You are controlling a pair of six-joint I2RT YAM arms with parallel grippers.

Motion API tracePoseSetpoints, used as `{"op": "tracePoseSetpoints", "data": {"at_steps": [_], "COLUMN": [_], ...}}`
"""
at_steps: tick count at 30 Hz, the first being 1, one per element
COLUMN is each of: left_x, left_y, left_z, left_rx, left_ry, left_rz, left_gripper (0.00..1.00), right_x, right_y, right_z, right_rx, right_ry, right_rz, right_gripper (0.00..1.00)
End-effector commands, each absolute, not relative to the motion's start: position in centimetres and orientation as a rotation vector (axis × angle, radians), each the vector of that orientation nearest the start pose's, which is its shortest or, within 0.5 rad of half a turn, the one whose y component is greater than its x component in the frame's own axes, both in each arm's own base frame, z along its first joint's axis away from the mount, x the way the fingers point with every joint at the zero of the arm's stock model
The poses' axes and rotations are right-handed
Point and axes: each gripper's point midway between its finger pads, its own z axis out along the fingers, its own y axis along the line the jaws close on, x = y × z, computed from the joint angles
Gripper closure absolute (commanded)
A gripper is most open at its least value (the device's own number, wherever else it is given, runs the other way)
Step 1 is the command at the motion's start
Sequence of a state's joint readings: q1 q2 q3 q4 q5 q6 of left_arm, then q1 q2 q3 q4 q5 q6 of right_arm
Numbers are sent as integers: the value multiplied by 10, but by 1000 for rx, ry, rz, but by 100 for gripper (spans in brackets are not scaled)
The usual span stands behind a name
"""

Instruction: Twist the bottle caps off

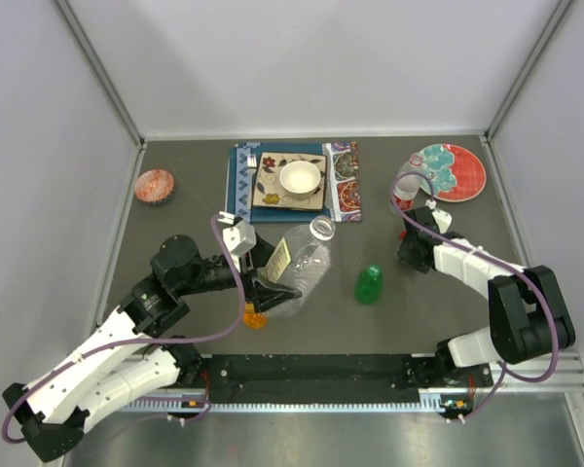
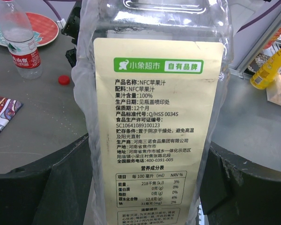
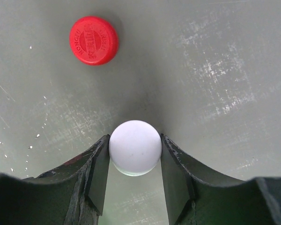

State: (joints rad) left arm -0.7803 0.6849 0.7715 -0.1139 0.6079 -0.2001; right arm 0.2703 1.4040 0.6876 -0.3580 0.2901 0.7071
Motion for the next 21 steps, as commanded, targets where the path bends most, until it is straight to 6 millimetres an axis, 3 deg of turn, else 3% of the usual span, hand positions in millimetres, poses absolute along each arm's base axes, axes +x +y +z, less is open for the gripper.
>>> {"op": "tracePoseSetpoints", "data": {"at_steps": [1, 12, 14, 16, 17, 18, 19, 20, 21], "left_x": [116, 115, 114, 116, 116, 117, 117, 118, 119], "left_y": [-265, -264, -264, -264, -264, -264, -265, -265, -265], "left_z": [324, 324, 324, 324, 325, 325, 324, 326, 326], "left_rx": [956, 952, 954, 952, 952, 950, 951, 952, 948], "left_ry": [1391, 1392, 1388, 1390, 1390, 1390, 1392, 1389, 1392], "left_rz": [-1219, -1223, -1222, -1217, -1217, -1214, -1213, -1212, -1206], "left_gripper": [62, 62, 62, 62, 62, 62, 62, 62, 62], "right_x": [296, 300, 303, 315, 313, 321, 320, 315, 316], "right_y": [55, 57, 59, 63, 63, 67, 66, 69, 71], "right_z": [31, 43, 63, 107, 120, 150, 176, 188, 217], "right_rx": [650, 645, 639, 624, 614, 601, 593, 571, 557], "right_ry": [2448, 2421, 2379, 2279, 2271, 2214, 2161, 2160, 2107], "right_rz": [14, 39, 78, 152, 161, 201, 232, 241, 276], "right_gripper": [53, 46, 45, 44, 44, 43, 43, 43, 42]}}
